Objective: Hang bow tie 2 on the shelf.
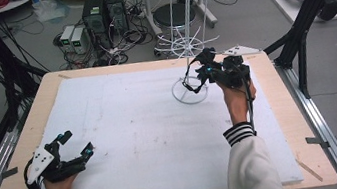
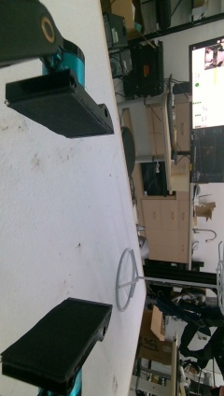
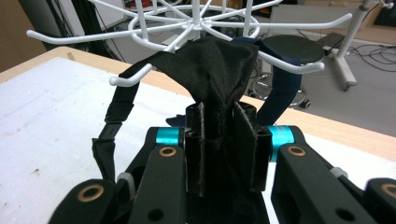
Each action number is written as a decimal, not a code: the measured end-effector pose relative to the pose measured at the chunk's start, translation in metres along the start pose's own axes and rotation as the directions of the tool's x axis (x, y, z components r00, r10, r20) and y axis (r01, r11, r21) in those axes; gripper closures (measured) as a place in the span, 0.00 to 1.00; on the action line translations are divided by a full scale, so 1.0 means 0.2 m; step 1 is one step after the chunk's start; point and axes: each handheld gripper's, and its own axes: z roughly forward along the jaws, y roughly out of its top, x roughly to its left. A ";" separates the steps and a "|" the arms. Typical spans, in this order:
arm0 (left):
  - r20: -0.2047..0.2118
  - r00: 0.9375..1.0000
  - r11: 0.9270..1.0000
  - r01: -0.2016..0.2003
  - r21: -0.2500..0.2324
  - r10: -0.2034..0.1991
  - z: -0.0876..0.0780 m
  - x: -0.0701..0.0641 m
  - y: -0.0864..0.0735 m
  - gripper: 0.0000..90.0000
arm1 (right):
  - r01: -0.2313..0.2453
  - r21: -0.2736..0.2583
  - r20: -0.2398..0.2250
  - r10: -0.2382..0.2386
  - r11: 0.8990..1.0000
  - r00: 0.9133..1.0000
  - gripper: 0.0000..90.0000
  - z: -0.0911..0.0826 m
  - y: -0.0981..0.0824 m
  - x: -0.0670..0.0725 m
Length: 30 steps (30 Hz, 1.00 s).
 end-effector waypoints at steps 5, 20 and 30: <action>0.000 1.000 1.000 0.000 0.002 0.000 0.00 0.00 0.00 0.14 | 0.005 0.008 -0.005 -0.005 1.000 1.000 0.81 0.00 0.00 0.00; -0.003 1.000 1.000 -0.001 0.001 0.001 0.00 0.00 0.00 0.14 | 0.038 -0.001 -0.072 -0.038 0.999 0.997 0.27 -0.06 -0.06 0.03; -0.002 1.000 1.000 -0.001 0.005 0.001 0.01 0.00 0.00 0.14 | 0.084 -0.076 -0.158 -0.095 0.994 0.983 0.01 -0.23 -0.26 0.04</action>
